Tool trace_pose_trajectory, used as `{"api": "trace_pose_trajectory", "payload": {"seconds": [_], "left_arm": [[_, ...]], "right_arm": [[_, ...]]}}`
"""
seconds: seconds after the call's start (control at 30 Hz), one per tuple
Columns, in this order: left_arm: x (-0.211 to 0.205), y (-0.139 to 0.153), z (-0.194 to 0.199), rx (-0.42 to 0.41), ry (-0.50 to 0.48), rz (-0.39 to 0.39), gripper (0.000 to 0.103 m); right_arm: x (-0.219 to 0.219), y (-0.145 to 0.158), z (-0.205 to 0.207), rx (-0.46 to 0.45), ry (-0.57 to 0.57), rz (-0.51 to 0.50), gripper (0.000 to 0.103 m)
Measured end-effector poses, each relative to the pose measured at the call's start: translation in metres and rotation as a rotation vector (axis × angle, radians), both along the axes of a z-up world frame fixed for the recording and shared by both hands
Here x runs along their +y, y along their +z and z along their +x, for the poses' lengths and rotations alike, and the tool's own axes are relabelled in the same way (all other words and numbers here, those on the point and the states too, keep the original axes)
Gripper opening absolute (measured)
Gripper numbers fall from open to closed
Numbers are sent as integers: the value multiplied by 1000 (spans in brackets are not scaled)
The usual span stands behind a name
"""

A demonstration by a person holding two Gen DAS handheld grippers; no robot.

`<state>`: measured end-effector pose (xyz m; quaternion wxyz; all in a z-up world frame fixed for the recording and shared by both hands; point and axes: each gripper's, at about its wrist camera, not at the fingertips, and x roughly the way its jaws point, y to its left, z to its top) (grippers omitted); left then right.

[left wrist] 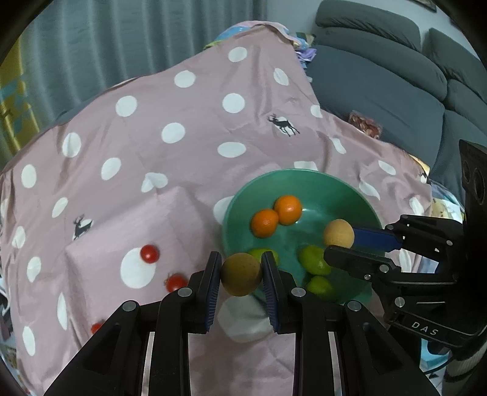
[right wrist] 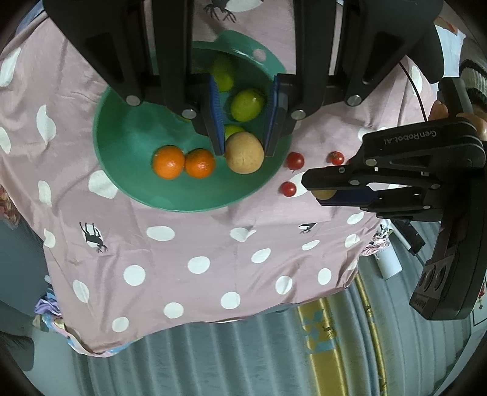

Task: Organize fruits
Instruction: 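Carry both small yellow fruits over the green bowl, then open both grippers to drop the yellow fruits into the green bowl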

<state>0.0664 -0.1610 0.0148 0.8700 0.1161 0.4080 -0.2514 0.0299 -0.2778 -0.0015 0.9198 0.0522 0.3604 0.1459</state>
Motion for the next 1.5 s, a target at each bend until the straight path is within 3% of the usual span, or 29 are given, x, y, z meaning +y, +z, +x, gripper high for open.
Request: {"api": "trace_pose_trajectory", "payload": {"seconds": [0.67, 1.07, 1.2, 1.5], "left_arm": [[-44, -32, 19, 57, -65, 72, 27], [-45, -30, 19, 19, -38, 99, 28], [-37, -25, 17, -11, 2, 104, 61], [-5, -10, 4, -75, 108, 112, 80]], "right_arm": [[-24, -22, 8, 50, -59, -22, 27], [-24, -23, 8, 50, -70, -35, 28], [-25, -19, 4, 35, -80, -19, 37], [-18, -2, -5, -11, -79, 33, 59]]}}
